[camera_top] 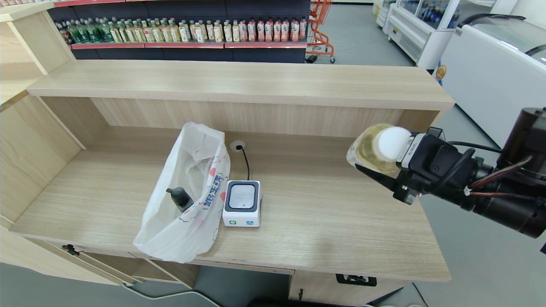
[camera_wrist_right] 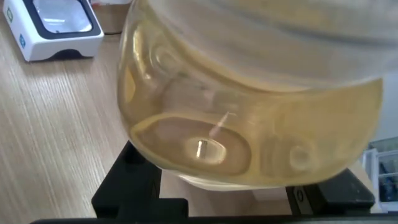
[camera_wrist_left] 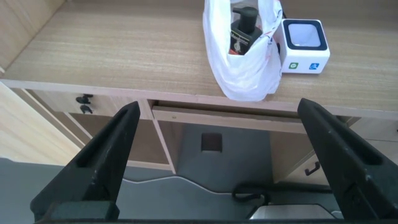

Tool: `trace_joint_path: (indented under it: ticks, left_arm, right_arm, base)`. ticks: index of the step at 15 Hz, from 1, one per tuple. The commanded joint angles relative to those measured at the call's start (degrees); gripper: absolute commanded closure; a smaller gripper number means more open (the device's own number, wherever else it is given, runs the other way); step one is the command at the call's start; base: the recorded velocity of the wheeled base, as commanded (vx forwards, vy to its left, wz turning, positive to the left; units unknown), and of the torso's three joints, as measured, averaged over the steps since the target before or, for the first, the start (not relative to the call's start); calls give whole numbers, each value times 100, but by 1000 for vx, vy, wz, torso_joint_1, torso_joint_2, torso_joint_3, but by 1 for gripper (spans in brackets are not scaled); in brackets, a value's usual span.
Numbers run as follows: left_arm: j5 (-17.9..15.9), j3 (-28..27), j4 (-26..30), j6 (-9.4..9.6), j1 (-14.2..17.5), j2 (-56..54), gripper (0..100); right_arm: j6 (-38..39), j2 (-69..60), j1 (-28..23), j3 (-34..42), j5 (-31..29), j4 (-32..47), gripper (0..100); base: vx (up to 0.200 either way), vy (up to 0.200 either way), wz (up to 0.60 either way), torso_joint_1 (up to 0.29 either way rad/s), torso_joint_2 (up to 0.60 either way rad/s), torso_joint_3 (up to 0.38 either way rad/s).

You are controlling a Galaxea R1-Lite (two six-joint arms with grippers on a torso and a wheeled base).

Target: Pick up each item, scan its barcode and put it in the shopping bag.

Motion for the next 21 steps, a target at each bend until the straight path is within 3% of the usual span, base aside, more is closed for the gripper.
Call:
trace_joint_path:
  ticks: [1, 7, 15, 21]
  left_arm:
    - [1, 0, -2, 0, 1, -1, 0]
    - [1, 0, -2, 35, 1, -1, 0]
    - [1, 0, -2, 35, 1, -1, 0]
    - [1, 0, -2, 35, 1, -1, 0]
  right_arm:
    - [-149, -8, 20, 110, 17, -137, 100]
    - [-439, -263, 144, 356, -36, -339, 100]
    - [-888, -263, 407, 769, 35, -374, 100]
    - [-1125, 202, -375, 532, 606, -400, 100]
  base:
    - [0, 0, 0, 0, 0, 0]
    - [0, 0, 0, 0, 0, 0]
    - [0, 200, 0, 1, 3, 4]
    - [33, 167, 0, 2, 1, 1]
